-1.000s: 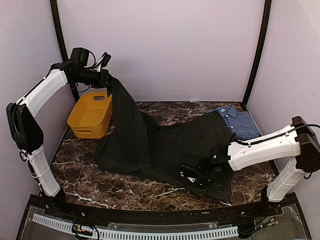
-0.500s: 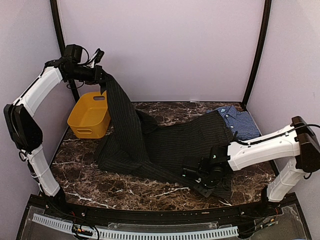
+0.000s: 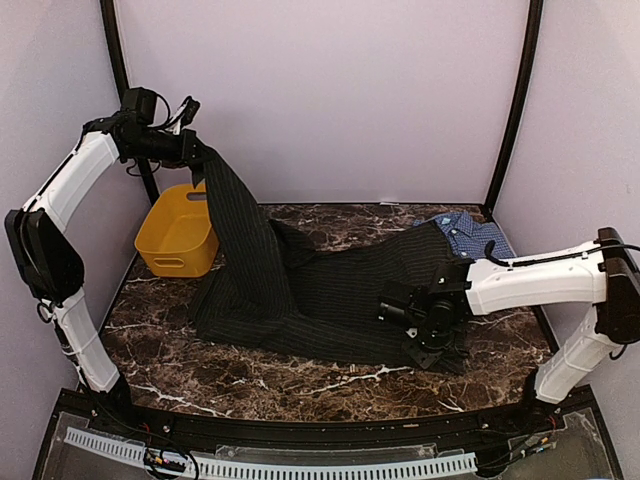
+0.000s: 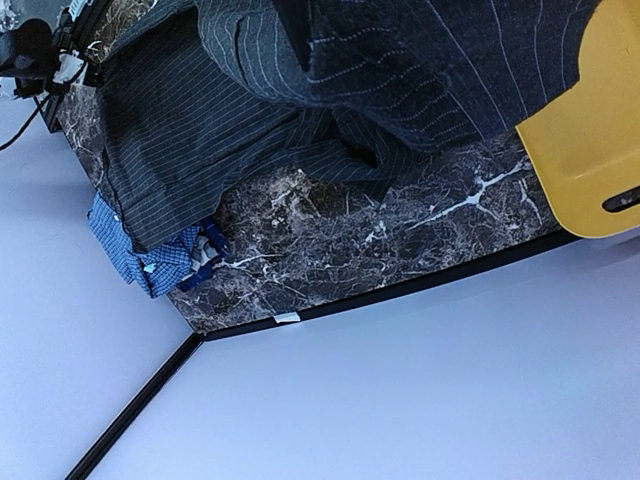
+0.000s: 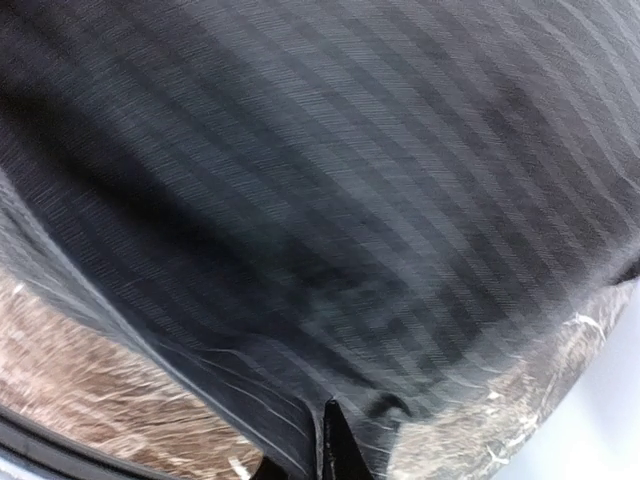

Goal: Fold and stack the long sleeve shirts
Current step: Fold the flattened shirt at the center of the board.

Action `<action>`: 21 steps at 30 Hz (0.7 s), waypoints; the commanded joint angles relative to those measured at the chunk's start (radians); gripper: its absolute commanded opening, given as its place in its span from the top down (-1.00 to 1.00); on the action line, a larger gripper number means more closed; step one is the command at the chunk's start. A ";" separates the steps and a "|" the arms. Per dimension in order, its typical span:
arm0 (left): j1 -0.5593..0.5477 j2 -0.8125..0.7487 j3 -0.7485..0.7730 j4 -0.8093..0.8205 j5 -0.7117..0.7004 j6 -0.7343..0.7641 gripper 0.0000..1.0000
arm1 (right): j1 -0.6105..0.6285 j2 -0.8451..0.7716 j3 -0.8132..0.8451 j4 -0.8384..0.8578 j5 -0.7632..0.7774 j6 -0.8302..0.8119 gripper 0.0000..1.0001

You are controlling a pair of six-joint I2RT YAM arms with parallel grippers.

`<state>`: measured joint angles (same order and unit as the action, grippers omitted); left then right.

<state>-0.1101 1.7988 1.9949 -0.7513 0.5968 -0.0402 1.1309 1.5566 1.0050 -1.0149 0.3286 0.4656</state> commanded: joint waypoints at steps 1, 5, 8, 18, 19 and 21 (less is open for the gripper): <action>0.020 -0.025 0.040 -0.017 -0.011 0.018 1.00 | -0.088 -0.041 0.031 -0.038 0.049 0.009 0.86; 0.029 -0.016 0.047 -0.020 -0.021 0.022 1.00 | -0.141 -0.026 0.056 -0.035 0.068 0.001 0.97; 0.033 -0.012 0.047 -0.015 -0.024 0.023 1.00 | -0.165 0.023 0.107 -0.026 0.087 -0.033 1.00; 0.052 0.007 0.053 0.013 -0.038 0.025 1.00 | -0.266 0.160 0.260 0.002 0.167 -0.159 0.99; 0.053 0.010 0.052 0.012 -0.039 0.025 1.00 | -0.271 0.166 0.269 0.009 0.164 -0.171 0.93; 0.053 0.017 0.049 0.011 -0.039 0.025 1.00 | -0.281 0.181 0.282 0.011 0.164 -0.185 0.81</action>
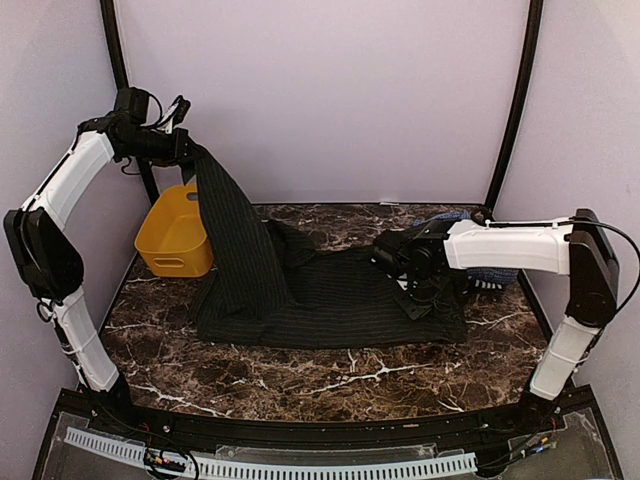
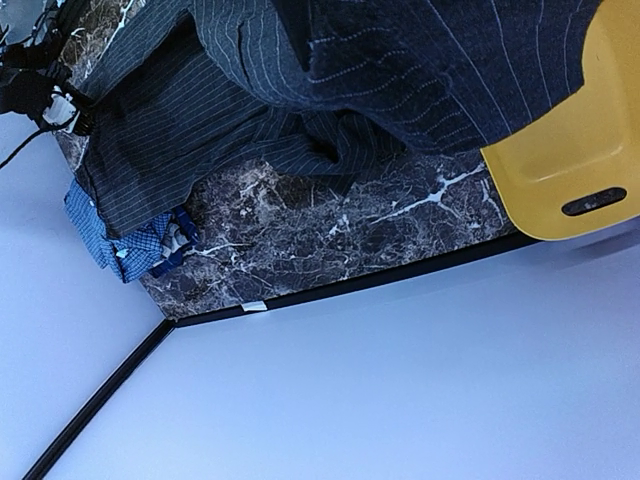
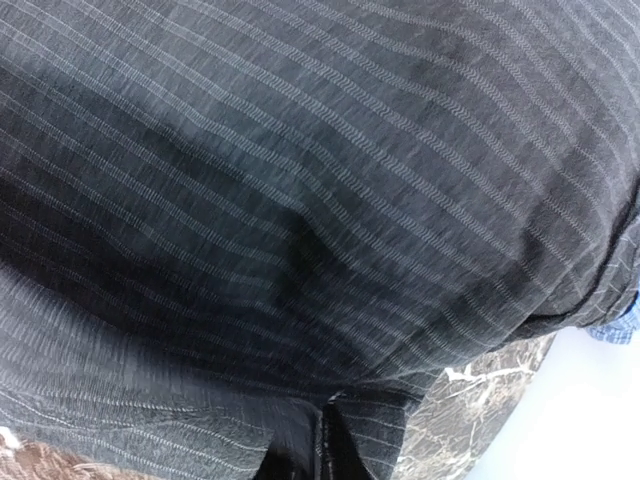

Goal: Fold and stack the long sleeve shirts
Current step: Fold the flattened shirt at the center of the board.

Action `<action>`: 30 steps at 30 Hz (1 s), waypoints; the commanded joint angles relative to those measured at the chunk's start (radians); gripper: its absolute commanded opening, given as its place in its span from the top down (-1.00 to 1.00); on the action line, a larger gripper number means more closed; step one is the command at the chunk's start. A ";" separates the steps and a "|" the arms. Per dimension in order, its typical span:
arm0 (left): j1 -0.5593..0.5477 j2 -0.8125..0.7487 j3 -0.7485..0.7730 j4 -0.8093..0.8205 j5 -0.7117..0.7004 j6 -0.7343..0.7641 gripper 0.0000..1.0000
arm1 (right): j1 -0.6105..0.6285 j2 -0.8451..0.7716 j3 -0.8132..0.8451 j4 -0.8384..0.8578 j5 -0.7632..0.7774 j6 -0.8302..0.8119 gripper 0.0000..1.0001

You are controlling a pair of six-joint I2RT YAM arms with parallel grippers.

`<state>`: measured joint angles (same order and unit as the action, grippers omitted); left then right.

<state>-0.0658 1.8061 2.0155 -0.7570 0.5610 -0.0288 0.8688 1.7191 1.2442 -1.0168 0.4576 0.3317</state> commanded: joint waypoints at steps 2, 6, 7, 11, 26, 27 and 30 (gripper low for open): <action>0.010 0.017 0.019 0.026 0.001 0.009 1.00 | -0.029 0.031 0.041 0.011 0.038 -0.058 0.70; 0.009 0.019 -0.022 0.071 0.029 -0.018 1.00 | -0.044 0.039 0.019 0.020 0.027 -0.067 0.48; 0.009 0.020 -0.035 0.077 0.035 -0.025 1.00 | -0.047 0.040 0.014 0.021 0.030 -0.065 0.45; 0.009 0.023 -0.064 0.104 0.036 -0.036 1.00 | -0.065 0.043 -0.010 0.033 0.023 -0.062 0.41; -0.039 -0.002 -0.149 0.229 0.151 -0.058 1.00 | -0.070 -0.056 -0.177 0.264 -0.219 -0.033 0.50; -0.057 -0.019 -0.173 0.261 0.163 -0.054 1.00 | -0.070 -0.053 -0.186 0.275 -0.225 -0.031 0.50; -0.101 -0.034 -0.201 0.320 0.198 -0.039 1.00 | -0.071 -0.049 -0.200 0.299 -0.224 -0.030 0.50</action>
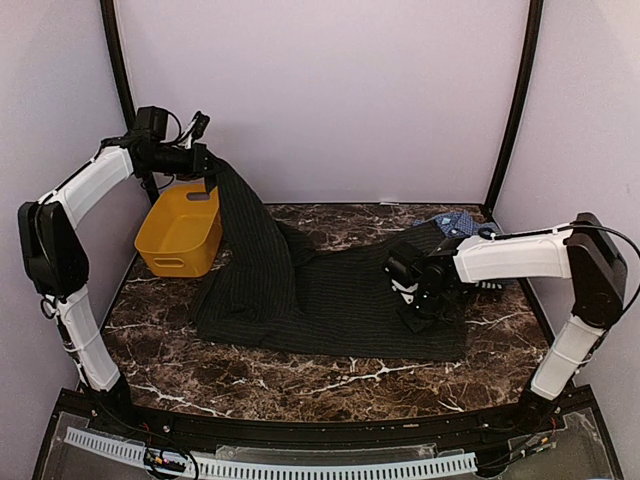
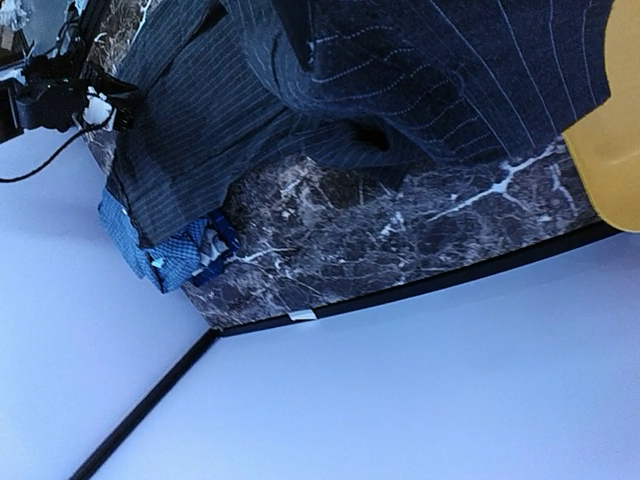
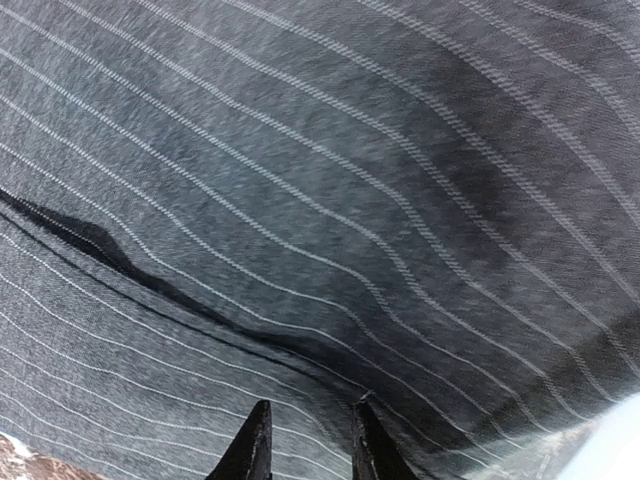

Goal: Fold and stack the long sleeve shirts
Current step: Fold the flattened shirt at the center of the board, then fold the sleeve at the center of the board.

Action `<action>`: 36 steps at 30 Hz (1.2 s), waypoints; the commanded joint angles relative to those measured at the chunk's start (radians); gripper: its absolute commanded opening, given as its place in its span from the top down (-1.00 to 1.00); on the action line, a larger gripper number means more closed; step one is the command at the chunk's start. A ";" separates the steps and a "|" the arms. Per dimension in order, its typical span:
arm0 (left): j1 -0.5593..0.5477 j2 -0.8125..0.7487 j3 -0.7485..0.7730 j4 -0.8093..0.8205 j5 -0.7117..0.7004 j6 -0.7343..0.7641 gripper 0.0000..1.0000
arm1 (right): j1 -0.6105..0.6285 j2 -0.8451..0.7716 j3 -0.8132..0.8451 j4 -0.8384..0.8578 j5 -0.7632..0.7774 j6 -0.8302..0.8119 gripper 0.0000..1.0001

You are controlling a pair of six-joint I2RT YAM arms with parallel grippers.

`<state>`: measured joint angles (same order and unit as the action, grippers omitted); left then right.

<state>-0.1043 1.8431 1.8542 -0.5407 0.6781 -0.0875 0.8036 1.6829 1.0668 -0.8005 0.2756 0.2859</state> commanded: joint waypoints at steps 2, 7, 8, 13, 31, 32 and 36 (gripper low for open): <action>-0.086 -0.065 -0.033 0.134 0.101 0.018 1.00 | -0.006 -0.008 -0.023 0.093 -0.042 0.015 0.50; -0.135 -0.031 0.002 0.137 0.166 0.060 1.00 | -0.005 -0.021 -0.019 0.121 -0.064 0.012 0.49; -0.142 -0.034 0.003 0.120 0.169 0.071 1.00 | -0.007 -0.026 -0.019 0.128 -0.069 0.012 0.49; -0.246 -0.098 -0.096 0.069 0.102 0.193 1.00 | -0.023 -0.054 -0.023 0.153 -0.088 0.022 0.47; -0.771 -0.288 -0.861 0.533 -0.314 0.099 1.00 | -0.193 -0.279 -0.112 0.242 -0.242 0.082 0.36; -0.801 -0.274 -0.867 0.556 -0.352 0.062 1.00 | -0.194 -0.277 -0.117 0.245 -0.247 0.083 0.36; -0.881 -0.173 -0.836 0.582 -0.459 0.041 0.87 | -0.195 -0.283 -0.146 0.259 -0.254 0.094 0.36</action>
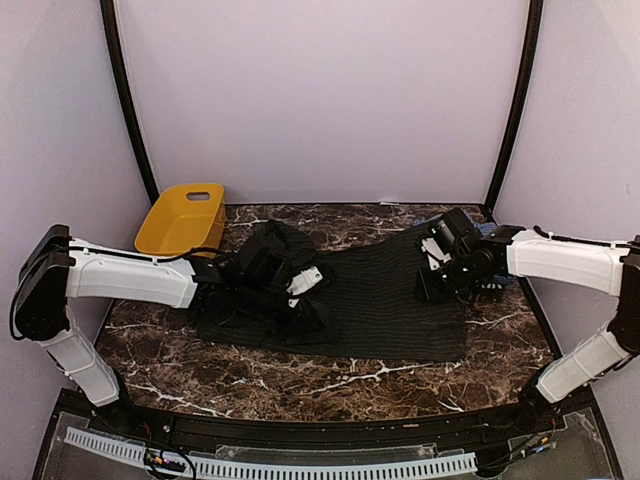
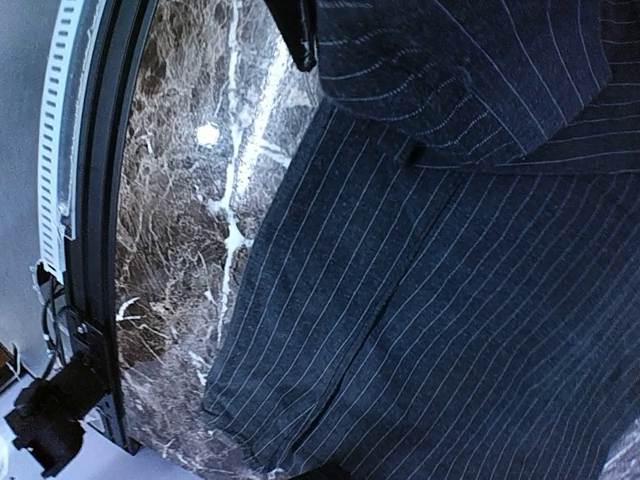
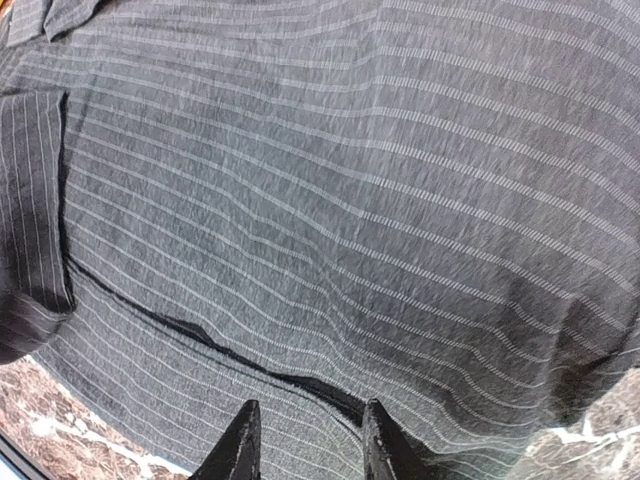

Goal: Fold and stack the long sleeve shirts
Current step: Fold the sleeve at the center of the board.

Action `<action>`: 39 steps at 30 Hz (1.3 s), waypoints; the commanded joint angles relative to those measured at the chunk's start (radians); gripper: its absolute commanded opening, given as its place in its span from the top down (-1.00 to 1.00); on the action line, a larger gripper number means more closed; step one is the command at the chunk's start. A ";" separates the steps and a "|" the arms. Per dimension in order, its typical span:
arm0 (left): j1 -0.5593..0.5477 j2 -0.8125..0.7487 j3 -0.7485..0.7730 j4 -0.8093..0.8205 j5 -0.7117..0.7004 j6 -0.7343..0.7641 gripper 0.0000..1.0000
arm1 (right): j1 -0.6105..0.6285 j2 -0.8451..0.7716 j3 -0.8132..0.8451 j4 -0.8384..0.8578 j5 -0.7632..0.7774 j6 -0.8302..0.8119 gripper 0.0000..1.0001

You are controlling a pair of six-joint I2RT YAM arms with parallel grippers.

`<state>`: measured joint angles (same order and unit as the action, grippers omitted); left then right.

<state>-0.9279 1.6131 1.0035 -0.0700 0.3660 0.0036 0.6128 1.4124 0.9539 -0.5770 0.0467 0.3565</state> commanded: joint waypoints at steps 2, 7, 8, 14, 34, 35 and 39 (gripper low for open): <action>-0.090 0.099 0.038 0.107 -0.167 -0.037 0.77 | -0.004 -0.021 -0.053 0.048 -0.034 0.034 0.36; -0.135 0.153 0.068 0.101 -0.123 -0.011 0.32 | 0.000 -0.059 -0.122 0.124 -0.125 0.074 0.37; -0.137 0.154 0.070 0.092 -0.111 0.013 0.23 | 0.003 -0.070 -0.137 0.151 -0.138 0.083 0.37; -0.142 0.119 0.031 0.092 -0.037 0.040 -0.19 | 0.050 -0.093 -0.162 0.200 -0.135 0.117 0.37; -0.377 0.184 0.010 0.120 -0.385 0.241 -0.43 | 0.087 -0.041 -0.186 0.227 -0.128 0.149 0.36; -0.377 0.185 0.007 0.114 -0.423 0.240 -0.44 | 0.092 -0.045 -0.187 0.225 -0.127 0.152 0.36; -0.377 0.185 -0.011 0.124 -0.501 0.231 -0.47 | 0.121 -0.063 -0.191 0.225 -0.132 0.168 0.36</action>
<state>-1.3037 1.8030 1.0107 0.0547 -0.0158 0.2211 0.7029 1.3670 0.7757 -0.3859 -0.0776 0.4995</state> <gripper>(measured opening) 0.728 0.322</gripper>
